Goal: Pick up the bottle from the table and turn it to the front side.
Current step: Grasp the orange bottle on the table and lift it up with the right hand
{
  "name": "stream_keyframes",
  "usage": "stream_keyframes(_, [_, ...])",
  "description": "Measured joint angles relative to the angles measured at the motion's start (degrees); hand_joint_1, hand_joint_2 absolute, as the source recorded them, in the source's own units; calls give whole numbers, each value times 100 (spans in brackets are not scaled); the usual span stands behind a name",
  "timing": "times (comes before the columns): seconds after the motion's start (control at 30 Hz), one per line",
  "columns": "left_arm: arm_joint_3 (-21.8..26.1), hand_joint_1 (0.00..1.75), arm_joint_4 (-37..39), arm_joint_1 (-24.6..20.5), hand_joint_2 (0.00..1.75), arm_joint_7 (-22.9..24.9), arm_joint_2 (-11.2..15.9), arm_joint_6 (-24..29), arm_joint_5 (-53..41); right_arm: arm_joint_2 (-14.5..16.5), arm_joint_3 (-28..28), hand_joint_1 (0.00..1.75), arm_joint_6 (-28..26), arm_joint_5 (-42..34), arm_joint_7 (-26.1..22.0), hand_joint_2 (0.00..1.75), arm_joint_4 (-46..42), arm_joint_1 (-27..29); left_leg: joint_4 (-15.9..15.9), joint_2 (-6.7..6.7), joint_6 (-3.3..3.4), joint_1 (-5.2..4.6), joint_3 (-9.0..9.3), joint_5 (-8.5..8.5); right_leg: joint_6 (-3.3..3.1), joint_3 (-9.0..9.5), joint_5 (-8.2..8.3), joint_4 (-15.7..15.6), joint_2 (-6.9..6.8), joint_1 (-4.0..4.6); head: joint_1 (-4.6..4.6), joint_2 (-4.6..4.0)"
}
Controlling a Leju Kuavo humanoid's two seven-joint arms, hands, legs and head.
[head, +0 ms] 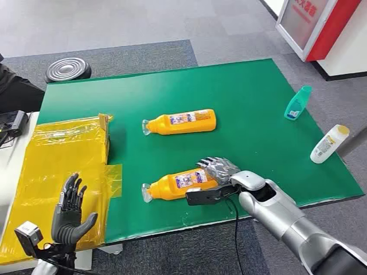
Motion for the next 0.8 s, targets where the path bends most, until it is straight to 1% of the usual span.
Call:
stream_keyframes(0.07, [-3, 0, 3, -1, 175, 1, 2, 1, 0, -1, 10, 0, 0, -1, 0, 175, 22, -16, 0, 0, 0, 0, 0, 0, 0, 0, 2, 0, 0, 0, -1, 0])
stream_keyframes(0.1, [-5, 0, 7, -3, 175, 1, 4, 1, 0, -1, 20, 17, 0, -1, 0, 175, 43, -31, 0, 0, 0, 0, 0, 1, 1, 0, 3, 0, 0, 0, -1, 0])
stream_keyframes(0.2, [-16, 0, 17, -6, 175, 1, 13, 1, 6, -2, 45, 148, 1, -26, 0, 175, 89, -60, 0, 0, 0, 0, 0, 5, 1, 0, 8, -1, 0, 0, -1, -1])
stream_keyframes(0.23, [-25, 0, 19, -7, 175, 1, 17, 2, 17, -4, 55, 175, -2, -51, -1, 175, 101, -65, 0, 0, 0, 0, 0, 7, 1, 0, 10, -1, 0, -1, -1, -1])
stream_keyframes(0.37, [-67, 0, 20, -6, 175, -1, 42, 19, 78, -53, 87, 175, -91, -203, -64, 175, 116, -65, 0, 0, -2, -1, -1, 13, 1, 0, 14, -1, 0, -1, -2, 0])
stream_keyframes(0.5, [-78, 0, 20, 19, 175, 0, 66, 35, 127, -157, 83, 175, -335, -397, -95, 175, -42, 51, 1, -1, -2, 0, -2, 16, 1, 0, 16, -1, -1, -1, -1, -1])
stream_keyframes(0.63, [-67, 0, -43, 110, 175, 1, 79, -41, 237, -283, -25, 175, -648, -652, -60, 175, -528, 420, 0, -3, -2, 0, -8, 13, 2, -4, 14, 0, -1, -1, -2, 0])
stream_keyframes(0.8, [78, 0, -314, 231, 175, 1, 58, -500, 422, -317, -350, 175, -1134, -885, -150, 175, -1335, 957, 0, -3, -1, 0, -15, 7, 2, -12, 7, 0, -1, 1, -2, 0])
